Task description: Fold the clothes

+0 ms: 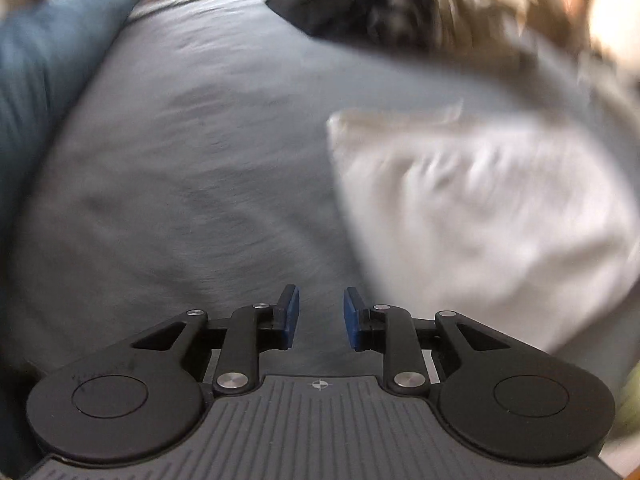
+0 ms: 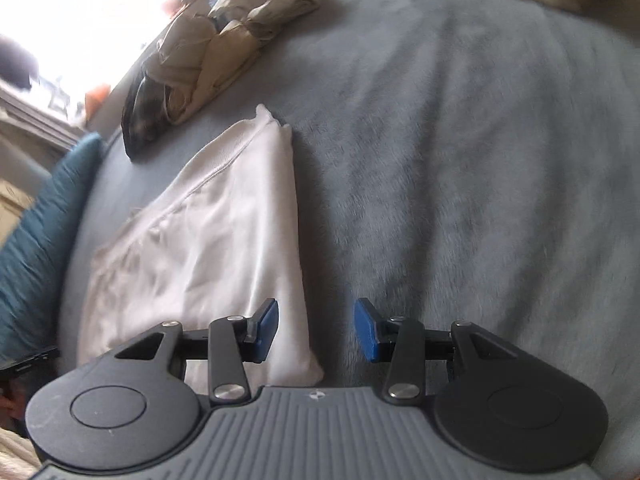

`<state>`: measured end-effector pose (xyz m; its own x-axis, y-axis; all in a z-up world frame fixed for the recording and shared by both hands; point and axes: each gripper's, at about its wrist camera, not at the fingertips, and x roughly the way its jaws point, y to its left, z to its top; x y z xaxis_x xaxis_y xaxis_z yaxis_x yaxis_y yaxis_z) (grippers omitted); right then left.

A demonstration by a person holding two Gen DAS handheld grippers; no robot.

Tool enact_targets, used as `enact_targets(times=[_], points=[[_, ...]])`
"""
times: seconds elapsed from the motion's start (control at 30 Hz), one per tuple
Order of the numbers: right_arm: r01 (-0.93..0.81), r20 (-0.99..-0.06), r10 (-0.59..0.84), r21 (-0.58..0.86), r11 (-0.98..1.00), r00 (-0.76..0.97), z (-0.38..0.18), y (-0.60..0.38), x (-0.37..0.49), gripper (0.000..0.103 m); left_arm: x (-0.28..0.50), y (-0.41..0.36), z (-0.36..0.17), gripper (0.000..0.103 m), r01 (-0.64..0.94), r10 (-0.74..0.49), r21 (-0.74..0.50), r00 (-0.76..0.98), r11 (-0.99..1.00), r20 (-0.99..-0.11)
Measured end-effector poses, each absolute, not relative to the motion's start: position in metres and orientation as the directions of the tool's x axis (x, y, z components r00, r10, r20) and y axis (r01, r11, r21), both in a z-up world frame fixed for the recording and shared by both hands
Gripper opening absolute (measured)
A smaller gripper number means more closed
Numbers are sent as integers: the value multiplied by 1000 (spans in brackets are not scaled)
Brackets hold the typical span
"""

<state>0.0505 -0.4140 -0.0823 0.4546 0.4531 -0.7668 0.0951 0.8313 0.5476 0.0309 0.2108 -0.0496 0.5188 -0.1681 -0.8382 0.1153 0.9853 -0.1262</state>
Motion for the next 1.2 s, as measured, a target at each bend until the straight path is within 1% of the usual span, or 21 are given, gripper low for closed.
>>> enact_targets(times=[0.03,0.07,0.13,0.2,0.27,0.3,0.33,0.47,0.53,0.63,0.7,0.77,0.8,0.87,0.93,0.97,1.1,1.2], points=[[96,-766,461,554,827,448,-85,-414,48,44,31,203,-50,24,110,-197,-163,523,980,-830],[92,-768,467,555,827,438,-88,-414,46,44,29,191,-54,24,137,-204,-154,515,978,-833],[86,-772,485,563,822,412,-95,-412,45,44,24,164,-64,24,198,-194,-109,489,974,-850],[83,-770,503,574,814,392,-102,-410,43,41,22,146,-78,24,229,-171,-70,460,971,-871],[80,-759,521,592,802,391,-107,-407,40,36,16,136,-90,24,237,-121,-10,460,971,-879],[78,-752,530,601,796,392,-109,-406,39,29,14,133,-96,24,246,-93,29,469,969,-878],[76,-746,538,609,789,393,-111,-405,38,4,13,132,-97,24,242,-82,40,473,969,-877],[26,-689,565,645,764,454,-105,-406,29,3,16,135,-100,24,216,-72,37,477,976,-876],[54,-708,547,632,773,448,-112,-409,28,3,18,138,-101,24,199,-75,24,475,980,-877],[103,-733,519,615,782,439,-122,-414,26,0,14,146,-98,27,179,-80,6,472,984,-878],[156,-744,504,615,773,439,-128,-419,28,0,14,148,-97,31,180,-82,5,472,984,-878],[182,-749,468,600,779,468,-120,-422,26,1,11,148,-93,34,183,-67,26,485,983,-872],[176,-752,437,578,796,493,-111,-422,23,1,9,148,-89,34,179,-53,42,495,983,-867],[99,-749,382,508,855,541,-86,-412,20,1,1,147,-77,34,168,-16,89,540,982,-842],[-33,-725,402,465,885,559,-67,-386,21,1,-6,143,-64,34,183,-14,116,589,976,-808],[-105,-712,422,445,889,562,-58,-371,22,1,-7,139,-59,34,206,-39,108,602,972,-798],[-436,-673,580,398,807,459,-56,-277,42,1,2,103,-67,34,357,-227,-14,563,934,-795],[-619,-650,677,385,684,344,-71,-200,56,1,7,62,-78,33,504,-388,-98,511,858,-767]])
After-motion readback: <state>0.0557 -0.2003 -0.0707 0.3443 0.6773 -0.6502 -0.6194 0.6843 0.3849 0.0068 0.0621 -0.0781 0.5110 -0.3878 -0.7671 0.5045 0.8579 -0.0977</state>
